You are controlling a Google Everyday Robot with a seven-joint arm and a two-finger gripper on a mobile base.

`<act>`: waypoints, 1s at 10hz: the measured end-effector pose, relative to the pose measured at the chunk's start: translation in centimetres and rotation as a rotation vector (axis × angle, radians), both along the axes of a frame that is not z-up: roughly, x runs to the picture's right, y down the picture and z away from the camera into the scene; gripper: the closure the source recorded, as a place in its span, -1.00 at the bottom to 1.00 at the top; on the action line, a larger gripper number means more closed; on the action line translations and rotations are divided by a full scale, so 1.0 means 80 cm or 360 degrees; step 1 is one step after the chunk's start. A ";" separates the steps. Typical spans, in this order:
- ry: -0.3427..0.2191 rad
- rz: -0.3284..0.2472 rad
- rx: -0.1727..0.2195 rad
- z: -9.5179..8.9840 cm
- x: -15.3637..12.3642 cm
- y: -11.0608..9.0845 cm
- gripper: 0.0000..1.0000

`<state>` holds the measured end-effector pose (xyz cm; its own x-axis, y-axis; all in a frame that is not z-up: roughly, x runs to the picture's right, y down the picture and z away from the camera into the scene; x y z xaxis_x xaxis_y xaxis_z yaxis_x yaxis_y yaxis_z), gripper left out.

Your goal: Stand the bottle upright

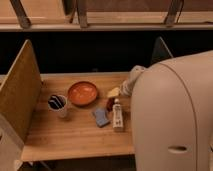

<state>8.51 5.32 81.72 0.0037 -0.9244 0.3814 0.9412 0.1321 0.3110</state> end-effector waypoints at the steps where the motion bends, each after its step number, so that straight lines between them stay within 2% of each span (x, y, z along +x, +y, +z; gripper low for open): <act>1: -0.0019 0.0004 -0.0002 0.003 0.000 0.002 -0.60; 4: -0.0039 0.0006 -0.0039 0.013 0.015 0.014 -0.60; 9: -0.0038 0.0001 -0.0038 0.014 0.015 0.013 -0.60; 10: -0.0040 0.0013 -0.0042 0.020 0.014 0.013 -0.60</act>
